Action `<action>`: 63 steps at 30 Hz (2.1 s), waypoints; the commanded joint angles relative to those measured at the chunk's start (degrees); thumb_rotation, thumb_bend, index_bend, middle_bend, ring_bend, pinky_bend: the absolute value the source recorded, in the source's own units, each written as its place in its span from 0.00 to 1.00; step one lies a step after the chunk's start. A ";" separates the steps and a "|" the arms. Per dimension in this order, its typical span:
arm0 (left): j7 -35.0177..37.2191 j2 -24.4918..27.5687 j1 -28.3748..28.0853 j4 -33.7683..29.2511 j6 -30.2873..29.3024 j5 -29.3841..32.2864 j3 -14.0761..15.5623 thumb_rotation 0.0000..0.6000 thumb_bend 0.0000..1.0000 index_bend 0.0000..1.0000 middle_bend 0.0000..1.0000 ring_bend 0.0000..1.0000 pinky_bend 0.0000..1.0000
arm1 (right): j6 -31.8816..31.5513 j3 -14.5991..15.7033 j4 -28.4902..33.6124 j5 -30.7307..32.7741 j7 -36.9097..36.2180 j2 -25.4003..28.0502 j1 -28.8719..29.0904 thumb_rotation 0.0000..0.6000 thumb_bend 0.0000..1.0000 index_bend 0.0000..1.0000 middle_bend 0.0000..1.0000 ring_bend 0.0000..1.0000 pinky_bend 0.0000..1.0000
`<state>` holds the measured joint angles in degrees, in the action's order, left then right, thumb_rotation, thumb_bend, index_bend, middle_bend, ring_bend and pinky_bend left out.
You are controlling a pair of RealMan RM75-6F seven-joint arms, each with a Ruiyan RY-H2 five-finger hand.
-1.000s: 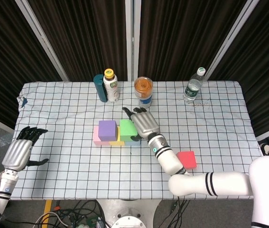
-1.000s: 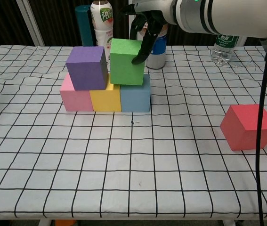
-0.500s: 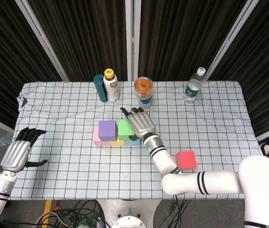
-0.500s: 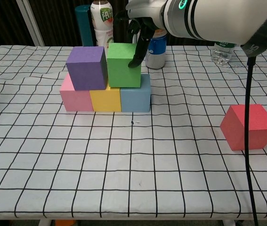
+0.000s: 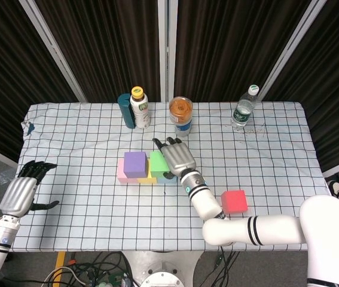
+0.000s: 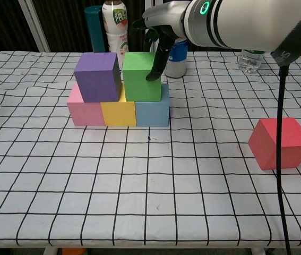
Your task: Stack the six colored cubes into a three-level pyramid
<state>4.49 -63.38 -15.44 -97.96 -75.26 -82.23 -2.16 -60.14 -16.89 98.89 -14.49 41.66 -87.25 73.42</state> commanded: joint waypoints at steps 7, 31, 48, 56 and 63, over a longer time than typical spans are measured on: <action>0.25 -0.10 0.43 0.24 -0.15 -0.24 -0.03 1.00 0.06 0.19 0.17 0.10 0.07 | 0.48 0.33 1.04 -0.44 -0.89 1.31 -0.85 1.00 0.16 0.00 0.25 0.06 0.13; 2.12 0.04 0.80 0.97 0.60 -0.72 -0.13 1.00 0.06 0.19 0.16 0.10 0.07 | -0.47 -0.07 -0.17 -1.07 -1.23 -0.60 -0.79 1.00 0.17 0.00 0.38 0.08 0.13; 3.22 0.08 1.08 1.53 0.66 -1.06 -0.16 1.00 0.06 0.19 0.16 0.10 0.07 | -0.77 -0.55 -0.74 -1.13 -0.77 -1.55 -0.37 1.00 0.17 0.00 0.37 0.08 0.13; 3.46 0.08 1.08 1.70 1.05 -0.92 -0.14 1.00 0.06 0.19 0.16 0.10 0.07 | -0.54 -0.85 -0.86 -0.97 -1.01 -1.69 -0.37 1.00 0.17 0.00 0.37 0.08 0.13; 3.69 -0.09 1.15 1.97 1.01 -0.97 -0.20 1.00 0.06 0.19 0.16 0.10 0.07 | -0.73 -0.86 -1.50 -0.96 -0.78 -2.45 -0.11 1.00 0.17 0.00 0.36 0.08 0.13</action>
<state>8.17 -63.46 -14.30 -96.00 -74.25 -83.20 -2.36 -60.87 -17.71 97.43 -15.47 40.90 -89.65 73.28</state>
